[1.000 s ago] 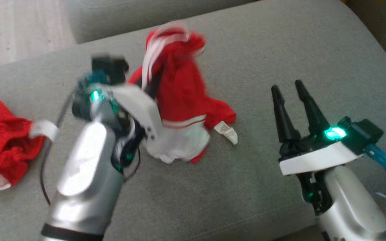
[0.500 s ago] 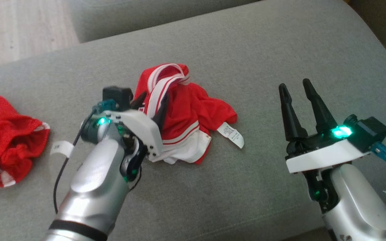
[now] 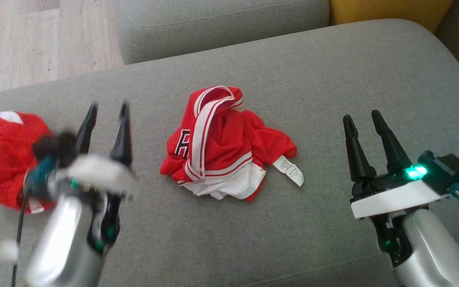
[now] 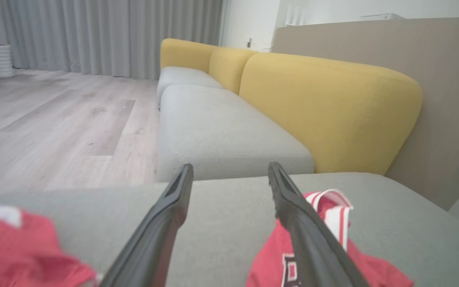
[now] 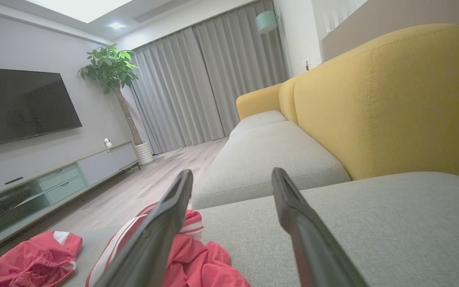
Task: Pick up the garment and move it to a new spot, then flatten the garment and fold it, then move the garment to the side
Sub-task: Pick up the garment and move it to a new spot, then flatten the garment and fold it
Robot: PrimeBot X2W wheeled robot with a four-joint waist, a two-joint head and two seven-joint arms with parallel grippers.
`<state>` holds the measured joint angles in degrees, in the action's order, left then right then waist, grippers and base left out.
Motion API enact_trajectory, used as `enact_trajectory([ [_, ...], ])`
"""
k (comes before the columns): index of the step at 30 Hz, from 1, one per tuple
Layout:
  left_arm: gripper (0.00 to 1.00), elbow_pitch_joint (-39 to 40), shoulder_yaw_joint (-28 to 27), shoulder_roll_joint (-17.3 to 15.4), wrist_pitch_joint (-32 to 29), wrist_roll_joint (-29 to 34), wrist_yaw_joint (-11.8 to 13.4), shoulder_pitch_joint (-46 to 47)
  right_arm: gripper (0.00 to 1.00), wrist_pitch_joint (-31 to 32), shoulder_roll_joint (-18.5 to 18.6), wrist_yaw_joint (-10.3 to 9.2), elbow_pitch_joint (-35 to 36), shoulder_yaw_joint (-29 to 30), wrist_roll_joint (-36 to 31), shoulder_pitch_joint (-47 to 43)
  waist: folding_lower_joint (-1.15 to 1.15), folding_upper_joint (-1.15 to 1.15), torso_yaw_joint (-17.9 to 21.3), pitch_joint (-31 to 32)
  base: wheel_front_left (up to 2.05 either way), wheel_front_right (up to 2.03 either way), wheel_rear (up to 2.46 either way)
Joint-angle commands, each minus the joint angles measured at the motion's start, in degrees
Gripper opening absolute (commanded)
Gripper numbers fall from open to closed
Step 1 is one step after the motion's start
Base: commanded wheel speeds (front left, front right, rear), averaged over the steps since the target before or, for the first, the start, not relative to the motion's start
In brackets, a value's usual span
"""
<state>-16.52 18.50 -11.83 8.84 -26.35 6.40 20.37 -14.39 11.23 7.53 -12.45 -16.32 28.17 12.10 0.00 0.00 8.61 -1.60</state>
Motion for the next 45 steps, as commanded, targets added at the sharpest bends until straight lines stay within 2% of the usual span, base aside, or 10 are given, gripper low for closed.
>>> enact_trajectory([
  [1,1.00,3.31,-2.86,-2.00,1.51,0.26,0.85,0.21,1.00,-0.61,0.30,-0.04,2.28,-0.43,-0.03,0.74,0.00,0.00,-0.21,0.07,0.00,0.00,0.00],
  [6,1.00,8.54,-4.09,-2.47,4.83,2.56,4.88,-9.38,1.00,-0.61,0.62,-0.04,2.44,0.27,-0.31,-1.20,0.00,0.00,-1.04,0.30,0.00,0.00,0.00],
  [9,1.00,11.48,-4.45,-1.19,5.91,5.85,8.50,-14.79,1.00,-0.61,0.54,-0.04,2.73,2.00,-0.56,-2.80,0.00,0.00,-1.41,0.43,0.00,0.00,0.00],
  [13,1.00,14.38,-5.29,0.93,6.12,8.34,10.36,-18.06,1.00,-0.61,0.24,-0.04,3.27,3.37,-0.99,-4.02,0.00,0.00,-1.59,0.31,0.00,0.00,0.00],
  [30,1.00,14.07,-8.00,4.95,6.15,11.54,6.39,-18.47,1.00,-0.61,1.02,-0.04,2.51,2.54,-0.99,-3.63,0.00,0.00,-1.44,-0.39,0.00,0.00,0.00],
  [45,1.00,13.14,-9.47,6.71,6.16,12.77,4.46,-18.38,1.00,-0.61,1.06,-0.04,1.52,2.18,-0.70,-3.41,0.00,0.00,-1.64,-0.45,0.00,0.00,0.00],
])
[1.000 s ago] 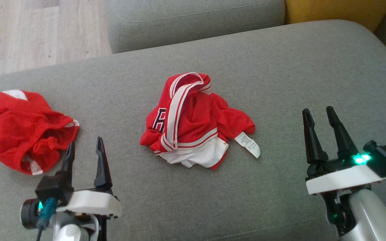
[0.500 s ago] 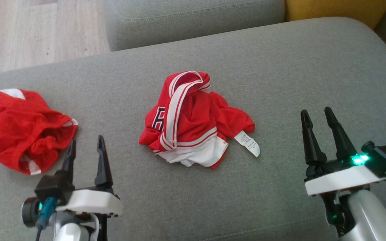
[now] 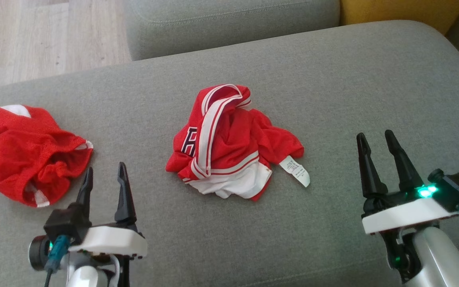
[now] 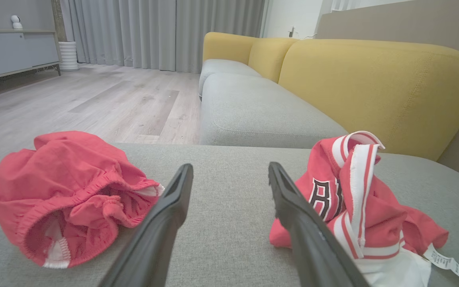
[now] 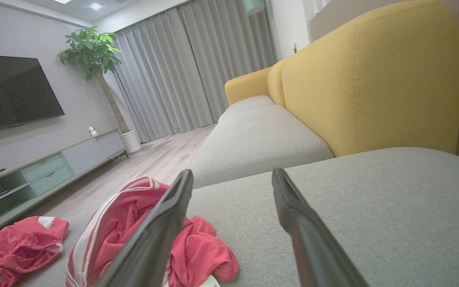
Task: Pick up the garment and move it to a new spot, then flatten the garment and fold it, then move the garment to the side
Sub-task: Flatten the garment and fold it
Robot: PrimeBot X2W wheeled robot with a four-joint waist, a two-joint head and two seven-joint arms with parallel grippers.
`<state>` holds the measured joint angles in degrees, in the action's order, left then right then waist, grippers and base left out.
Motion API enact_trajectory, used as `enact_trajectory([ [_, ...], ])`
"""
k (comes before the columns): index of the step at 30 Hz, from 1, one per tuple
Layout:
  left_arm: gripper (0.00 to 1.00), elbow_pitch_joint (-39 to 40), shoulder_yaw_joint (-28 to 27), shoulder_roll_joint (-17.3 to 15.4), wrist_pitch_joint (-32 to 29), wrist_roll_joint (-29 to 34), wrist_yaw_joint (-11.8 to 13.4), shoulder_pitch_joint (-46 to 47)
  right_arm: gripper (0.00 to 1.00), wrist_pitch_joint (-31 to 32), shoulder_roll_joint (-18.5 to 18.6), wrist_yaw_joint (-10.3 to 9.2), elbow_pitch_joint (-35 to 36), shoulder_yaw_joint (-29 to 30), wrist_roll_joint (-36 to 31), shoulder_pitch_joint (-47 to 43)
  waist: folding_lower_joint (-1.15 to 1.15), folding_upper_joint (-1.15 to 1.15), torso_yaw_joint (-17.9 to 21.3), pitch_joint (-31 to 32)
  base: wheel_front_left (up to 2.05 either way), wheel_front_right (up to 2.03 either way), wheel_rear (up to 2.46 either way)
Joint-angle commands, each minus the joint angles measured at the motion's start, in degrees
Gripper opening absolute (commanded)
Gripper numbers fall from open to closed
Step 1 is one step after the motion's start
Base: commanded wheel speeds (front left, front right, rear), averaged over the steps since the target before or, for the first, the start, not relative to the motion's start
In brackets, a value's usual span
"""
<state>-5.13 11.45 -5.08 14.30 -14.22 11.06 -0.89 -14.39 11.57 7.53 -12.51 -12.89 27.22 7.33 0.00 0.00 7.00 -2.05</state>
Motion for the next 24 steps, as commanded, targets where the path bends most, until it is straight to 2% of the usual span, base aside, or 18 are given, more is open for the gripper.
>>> enact_trajectory([
  [1,1.00,1.77,-2.52,0.04,0.70,0.73,-0.25,2.87,1.00,-0.61,0.73,-0.04,1.51,-1.28,0.29,1.37,0.00,0.00,-0.06,0.00,0.00,0.00,0.00],
  [6,1.00,1.93,-2.77,0.38,0.70,1.12,-0.53,2.86,1.00,-0.61,1.04,-0.04,1.06,-1.68,0.54,1.70,0.00,0.00,-0.40,-0.23,0.00,0.00,0.00],
  [10,1.00,2.16,-2.47,0.76,0.70,1.37,-0.77,3.44,1.00,0.12,2.36,-0.04,-1.85,-4.53,1.31,4.24,0.00,0.00,-1.23,-1.28,0.00,0.00,0.00],
  [13,1.00,2.00,-1.75,1.08,0.70,1.43,-1.09,4.21,1.00,4.27,3.51,-0.04,-5.49,-6.63,2.51,8.60,0.00,0.00,-2.39,-2.42,0.00,0.00,0.00],
  [18,1.00,1.06,-0.71,1.54,0.70,1.15,-1.32,5.82,1.00,15.07,4.73,-0.04,-13.75,-8.46,5.13,16.01,0.00,0.00,-5.58,-4.12,0.00,0.00,0.00],
  [19,1.00,1.06,-0.71,1.54,0.70,1.15,-1.32,5.82,1.00,15.07,4.73,-0.04,-13.75,-8.46,5.13,16.01,0.00,0.00,-5.58,-4.12,0.00,0.00,0.00],
  [21,1.00,0.54,-0.45,1.72,0.70,0.84,-1.33,6.17,1.00,21.22,4.77,-0.04,-19.37,-8.49,6.39,18.56,0.00,0.00,-7.82,-4.55,0.00,0.00,0.00],
  [24,1.00,0.26,-0.59,1.84,0.70,0.56,-1.33,6.17,1.00,25.48,4.86,-0.04,-23.55,-8.59,7.39,19.91,0.00,0.00,-9.79,-4.65,0.00,0.00,0.00],
])
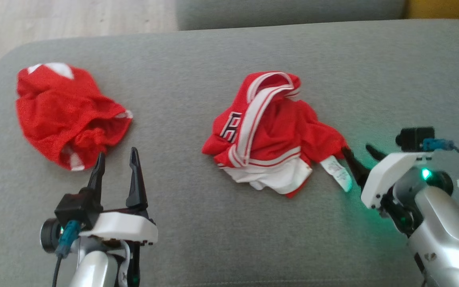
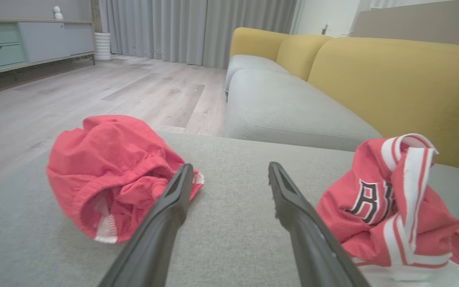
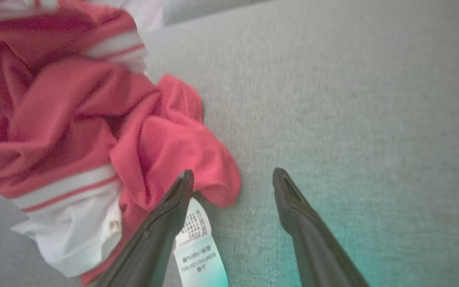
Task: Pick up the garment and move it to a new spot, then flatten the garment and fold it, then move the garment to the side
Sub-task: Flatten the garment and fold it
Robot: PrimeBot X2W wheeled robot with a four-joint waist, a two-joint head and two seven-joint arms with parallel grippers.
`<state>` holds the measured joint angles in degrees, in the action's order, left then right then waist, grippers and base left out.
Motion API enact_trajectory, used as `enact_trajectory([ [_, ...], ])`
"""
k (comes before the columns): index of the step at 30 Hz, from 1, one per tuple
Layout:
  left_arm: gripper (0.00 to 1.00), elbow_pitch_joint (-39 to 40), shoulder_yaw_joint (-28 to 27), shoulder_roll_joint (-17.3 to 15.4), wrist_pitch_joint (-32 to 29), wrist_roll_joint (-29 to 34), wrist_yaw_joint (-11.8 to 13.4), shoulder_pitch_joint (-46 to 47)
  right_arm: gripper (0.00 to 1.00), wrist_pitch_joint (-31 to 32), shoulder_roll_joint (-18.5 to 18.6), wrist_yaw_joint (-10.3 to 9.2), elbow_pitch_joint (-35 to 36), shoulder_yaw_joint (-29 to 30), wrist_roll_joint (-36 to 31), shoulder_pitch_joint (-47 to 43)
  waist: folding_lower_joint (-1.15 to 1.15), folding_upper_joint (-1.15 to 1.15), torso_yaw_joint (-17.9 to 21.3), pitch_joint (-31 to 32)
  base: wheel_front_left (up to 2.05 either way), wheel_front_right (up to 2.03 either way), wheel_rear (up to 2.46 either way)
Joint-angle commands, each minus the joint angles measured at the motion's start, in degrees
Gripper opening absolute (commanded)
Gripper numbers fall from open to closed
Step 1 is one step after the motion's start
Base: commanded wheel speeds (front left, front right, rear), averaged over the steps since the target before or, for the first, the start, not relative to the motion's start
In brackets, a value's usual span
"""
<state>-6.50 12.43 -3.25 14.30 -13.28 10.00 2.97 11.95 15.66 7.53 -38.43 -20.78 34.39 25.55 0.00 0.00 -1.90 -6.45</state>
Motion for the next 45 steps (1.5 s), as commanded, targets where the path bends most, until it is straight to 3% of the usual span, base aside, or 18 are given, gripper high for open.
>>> enact_trajectory([
  [1,1.00,1.57,-1.64,0.03,0.70,-0.46,-0.28,2.26,1.00,0.36,0.86,-0.04,1.12,-0.89,0.21,1.95,0.00,0.00,-1.44,-0.27,0.00,0.00,0.00],
  [5,1.00,1.40,-1.91,0.11,0.70,-0.62,-0.40,2.08,1.00,1.21,0.73,-0.04,-1.97,-0.89,0.52,2.93,0.00,0.00,-3.02,-0.30,0.00,0.00,0.00],
  [6,1.00,1.31,-2.02,0.13,0.70,-0.66,-0.47,2.07,0.92,1.15,0.69,-0.04,-2.45,-1.06,0.70,3.03,0.00,0.00,-3.27,-0.32,0.00,0.00,0.00],
  [7,1.00,1.23,-2.15,0.14,0.70,-0.69,-0.51,2.04,0.46,1.20,0.63,-0.04,-2.94,-1.24,1.01,3.10,0.00,0.00,-3.42,-0.32,0.00,0.00,0.00],
  [9,1.00,1.09,-2.33,0.16,0.70,-0.72,-0.61,2.03,0.00,0.90,0.76,-0.04,-3.72,-1.72,1.41,3.32,0.00,0.00,-3.64,-0.32,0.00,0.00,0.00],
  [17,1.00,0.64,-3.02,0.24,0.70,-0.66,-0.61,1.52,0.00,-4.06,3.90,-0.04,-3.39,-2.77,0.41,4.91,0.00,0.00,-1.80,0.39,0.00,0.00,0.00],
  [25,1.00,0.68,-3.29,0.30,0.70,-0.85,-0.81,1.14,0.00,-1.76,13.82,-0.04,1.17,-1.25,-3.02,5.15,0.00,0.00,2.42,0.36,0.00,0.00,0.00],
  [29,1.00,0.48,-2.76,0.33,0.70,-0.78,-0.73,2.00,0.00,0.03,18.44,-0.04,1.03,2.45,-6.89,3.75,0.00,0.00,3.77,-0.85,0.00,0.00,0.00],
  [32,1.00,0.12,-2.36,0.34,0.70,-0.76,-0.81,2.54,0.00,1.26,18.77,-0.04,-1.61,5.75,-9.57,2.78,0.00,0.00,3.75,-1.45,0.00,0.00,0.00],
  [35,1.00,-0.31,-2.21,0.35,0.70,-0.88,-0.95,3.09,0.00,2.56,16.81,-0.04,-4.35,9.05,-10.95,2.25,0.00,0.00,3.40,-1.75,0.00,0.00,0.00],
  [36,1.00,-0.45,-2.23,0.35,0.70,-0.88,-0.95,3.18,0.47,2.64,15.89,-0.04,-4.80,9.89,-10.96,2.14,0.00,0.00,3.23,-1.74,0.00,0.00,0.00],
  [37,1.00,-0.45,-2.23,0.35,0.70,-0.88,-0.95,3.18,0.47,2.64,15.89,-0.04,-4.80,9.89,-10.96,2.14,0.00,0.00,3.23,-1.74,0.00,0.00,0.00],
  [38,1.00,-0.58,-2.26,0.35,0.70,-0.88,-0.95,3.24,1.00,2.59,15.15,-0.04,-5.17,10.58,-11.25,2.04,0.00,0.00,3.07,-1.68,0.00,0.00,0.00],
  [42,1.00,-1.23,-2.46,0.36,0.70,-1.04,-1.14,3.08,1.00,1.31,12.52,-0.04,-5.42,13.56,-12.82,1.82,0.00,0.00,2.62,-0.63,0.00,0.00,0.00],
  [45,1.00,-1.24,-2.85,0.36,0.70,-1.08,-1.20,2.66,1.00,-2.75,10.63,-0.04,-1.89,15.65,-13.66,1.53,0.00,0.00,2.49,0.51,0.00,0.00,0.00],
])
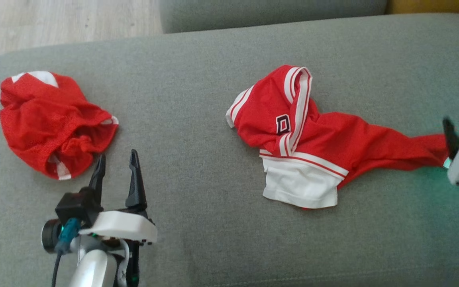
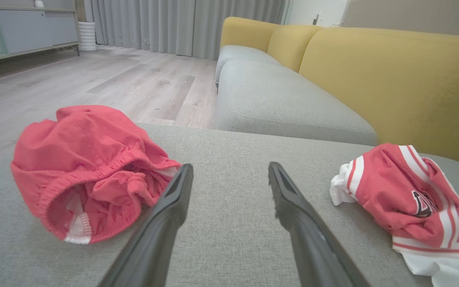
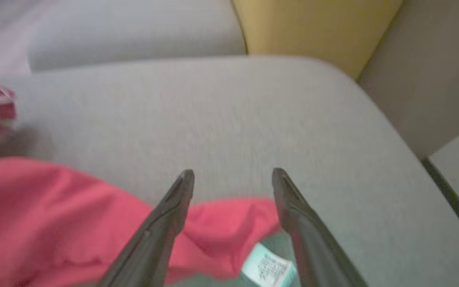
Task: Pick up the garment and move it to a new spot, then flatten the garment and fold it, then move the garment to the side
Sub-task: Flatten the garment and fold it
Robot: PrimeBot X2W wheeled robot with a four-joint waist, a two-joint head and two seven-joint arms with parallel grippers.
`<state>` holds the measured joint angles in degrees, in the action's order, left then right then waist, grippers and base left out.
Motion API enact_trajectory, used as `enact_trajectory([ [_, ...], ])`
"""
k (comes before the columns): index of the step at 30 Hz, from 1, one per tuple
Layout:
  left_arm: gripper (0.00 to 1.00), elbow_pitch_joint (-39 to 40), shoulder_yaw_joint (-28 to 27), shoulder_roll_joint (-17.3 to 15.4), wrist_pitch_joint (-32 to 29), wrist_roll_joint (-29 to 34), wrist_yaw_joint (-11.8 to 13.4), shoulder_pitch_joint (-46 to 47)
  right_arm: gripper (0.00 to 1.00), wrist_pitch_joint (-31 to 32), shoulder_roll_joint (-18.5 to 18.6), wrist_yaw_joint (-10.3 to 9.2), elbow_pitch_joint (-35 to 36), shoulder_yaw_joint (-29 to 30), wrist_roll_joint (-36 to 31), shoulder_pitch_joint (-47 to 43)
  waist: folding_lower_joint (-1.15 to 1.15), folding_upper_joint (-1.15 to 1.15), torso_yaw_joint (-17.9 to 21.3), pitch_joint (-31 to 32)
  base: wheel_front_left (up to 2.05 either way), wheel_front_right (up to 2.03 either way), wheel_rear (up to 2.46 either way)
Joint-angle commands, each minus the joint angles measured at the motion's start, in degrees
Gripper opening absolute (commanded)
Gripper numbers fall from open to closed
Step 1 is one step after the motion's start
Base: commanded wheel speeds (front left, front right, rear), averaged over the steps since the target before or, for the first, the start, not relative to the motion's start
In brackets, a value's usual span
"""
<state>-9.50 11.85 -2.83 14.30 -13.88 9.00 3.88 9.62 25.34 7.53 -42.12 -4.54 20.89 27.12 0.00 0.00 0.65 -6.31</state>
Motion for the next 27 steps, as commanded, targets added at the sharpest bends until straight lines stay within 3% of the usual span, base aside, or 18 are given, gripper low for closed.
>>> enact_trajectory([
  [1,1.00,1.79,-2.43,-0.06,0.70,-0.52,-0.26,1.55,1.00,-1.95,0.03,-0.04,3.51,0.08,-0.10,-0.37,0.00,0.00,-0.04,0.70,0.00,0.00,0.00],
  [8,1.00,1.99,-3.07,-0.06,0.70,-0.82,-0.81,0.48,1.00,-7.90,-7.41,-0.04,16.98,-1.28,1.37,-8.59,0.00,0.00,-0.19,2.43,0.00,0.00,0.00],
  [12,1.00,2.22,-2.94,-0.05,0.70,-1.09,-0.90,0.07,1.00,-7.87,-11.25,-0.04,22.07,-3.19,2.97,-15.52,0.00,0.00,-0.57,2.78,0.00,0.00,0.00],
  [16,1.00,2.39,-2.97,-0.05,0.70,-1.16,-0.75,-0.08,1.00,-6.82,-12.82,-0.04,25.82,-4.43,2.63,-19.74,0.00,0.00,-0.58,2.73,0.00,0.00,0.00],
  [22,1.00,2.37,-2.91,-0.05,0.70,-1.14,-0.64,0.17,1.00,0.75,-13.21,-0.04,27.23,-7.65,4.49,-21.58,0.00,0.00,-0.59,2.32,0.00,0.00,0.00],
  [27,1.00,2.37,-2.18,-0.05,0.70,-1.29,-0.49,0.76,1.00,7.88,-13.30,-0.04,24.49,-9.99,5.38,-20.45,0.00,0.00,-1.43,1.36,0.00,0.00,0.00],
])
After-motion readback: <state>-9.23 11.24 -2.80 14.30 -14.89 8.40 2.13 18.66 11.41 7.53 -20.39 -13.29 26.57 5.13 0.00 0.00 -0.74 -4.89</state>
